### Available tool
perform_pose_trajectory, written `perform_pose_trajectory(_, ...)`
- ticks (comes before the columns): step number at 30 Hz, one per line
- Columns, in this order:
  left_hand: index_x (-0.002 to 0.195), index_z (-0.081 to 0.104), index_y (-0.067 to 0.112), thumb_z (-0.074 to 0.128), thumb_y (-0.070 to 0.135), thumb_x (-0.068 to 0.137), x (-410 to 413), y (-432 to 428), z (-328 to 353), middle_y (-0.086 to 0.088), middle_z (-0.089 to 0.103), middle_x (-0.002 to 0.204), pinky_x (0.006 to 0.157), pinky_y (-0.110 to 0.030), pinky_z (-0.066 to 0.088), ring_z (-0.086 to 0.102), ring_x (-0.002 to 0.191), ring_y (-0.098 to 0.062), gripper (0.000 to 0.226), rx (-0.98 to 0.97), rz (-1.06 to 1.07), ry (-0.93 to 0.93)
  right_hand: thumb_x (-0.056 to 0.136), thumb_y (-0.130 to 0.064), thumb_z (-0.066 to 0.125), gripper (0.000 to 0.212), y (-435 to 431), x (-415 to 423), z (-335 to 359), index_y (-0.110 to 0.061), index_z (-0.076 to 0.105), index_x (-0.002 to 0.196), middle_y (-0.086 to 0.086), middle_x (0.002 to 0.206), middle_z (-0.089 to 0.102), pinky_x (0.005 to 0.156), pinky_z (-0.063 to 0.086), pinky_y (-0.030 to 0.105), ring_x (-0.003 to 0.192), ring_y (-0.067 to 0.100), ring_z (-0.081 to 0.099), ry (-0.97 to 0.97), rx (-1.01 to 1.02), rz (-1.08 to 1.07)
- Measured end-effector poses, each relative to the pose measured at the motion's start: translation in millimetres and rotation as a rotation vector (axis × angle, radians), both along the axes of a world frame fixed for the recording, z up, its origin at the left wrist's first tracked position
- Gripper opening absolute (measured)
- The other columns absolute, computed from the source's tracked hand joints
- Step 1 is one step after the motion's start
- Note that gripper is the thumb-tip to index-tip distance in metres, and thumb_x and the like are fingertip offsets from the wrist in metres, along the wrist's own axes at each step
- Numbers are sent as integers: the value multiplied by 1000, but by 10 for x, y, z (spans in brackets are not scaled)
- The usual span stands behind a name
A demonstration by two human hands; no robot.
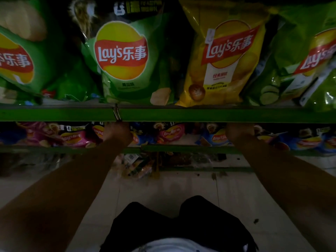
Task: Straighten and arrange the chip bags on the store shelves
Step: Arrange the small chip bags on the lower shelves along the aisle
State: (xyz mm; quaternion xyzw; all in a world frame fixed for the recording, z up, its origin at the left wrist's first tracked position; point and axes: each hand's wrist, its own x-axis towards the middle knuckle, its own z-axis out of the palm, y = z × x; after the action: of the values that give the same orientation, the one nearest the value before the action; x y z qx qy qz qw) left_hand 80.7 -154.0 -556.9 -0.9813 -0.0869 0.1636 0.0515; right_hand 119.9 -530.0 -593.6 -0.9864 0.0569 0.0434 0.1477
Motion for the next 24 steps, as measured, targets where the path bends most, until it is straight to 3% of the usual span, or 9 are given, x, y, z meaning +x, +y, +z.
perform_pose_trajectory(2, 114, 64, 10, 57, 23, 89, 19, 6, 10, -17, 65, 116, 86, -36, 48, 62, 107, -36, 30, 23, -11, 32, 94, -15, 50, 51, 34, -106, 25, 1, 37, 141, 30, 147, 32, 114, 14, 52, 136, 46, 28, -41, -125, 114)
perform_pose_trajectory(5, 121, 60, 11, 56, 25, 91, 26, 29, 18, -18, 63, 122, 91, -38, 46, 59, 111, -37, 34, 17, -14, 69, 75, -11, 66, 60, 192, -314, 120, 8, 49, 129, 39, 129, 48, 99, 36, 66, 118, 58, 45, -53, -202, 252)
perform_pose_trajectory(7, 129, 54, 13, 59, 30, 90, 18, 38, 7, -17, 60, 128, 97, -41, 42, 56, 117, -37, 43, 15, -44, 71, 71, -14, 70, 63, 361, -445, 156, 4, 51, 128, 36, 126, 52, 91, 43, 64, 113, 57, 49, -74, -174, 357)
perform_pose_trajectory(11, 141, 44, 23, 64, 36, 86, -31, 113, -59, -15, 55, 135, 103, -48, 35, 49, 123, -38, 60, 37, -212, 10, 79, -9, 63, 60, 890, -492, 182, -8, 48, 137, 23, 140, 47, 92, 46, 58, 121, 48, 47, -85, -28, 532)
perform_pose_trajectory(14, 141, 46, 29, 62, 37, 88, -122, 222, -121, -15, 41, 146, 107, -53, 31, 36, 132, -42, 56, 97, -366, 47, 83, -14, 60, 62, 1287, -300, 152, -11, 40, 142, 25, 138, 47, 97, 41, 56, 121, 47, 47, -71, -74, 513)
perform_pose_trajectory(17, 137, 53, 24, 58, 23, 89, -261, 340, -145, -15, 35, 147, 98, -52, 40, 32, 132, -42, 48, 36, -398, 29, 96, -27, 45, 43, 1557, -107, 56, -13, 44, 137, 19, 142, 43, 107, 31, 45, 128, 38, 40, 71, 83, 326)
perform_pose_trajectory(20, 138, 50, 25, 55, 20, 90, -377, 472, -113, -10, 41, 144, 79, -44, 49, 41, 125, -38, 49, -6, -431, 50, 97, -39, 44, 42, 1679, -58, 20, -18, 44, 133, 10, 146, 40, 112, 25, 38, 132, 30, 36, -53, 387, 141)
perform_pose_trajectory(24, 134, 54, 21, 64, 30, 87, -410, 706, 29, -9, 50, 137, 84, -44, 52, 46, 123, -34, 49, -106, -531, 74, 97, -36, 48, 38, 1809, -115, 101, -22, 44, 133, 11, 145, 41, 111, 23, 34, 132, 30, 36, -134, 489, 146)
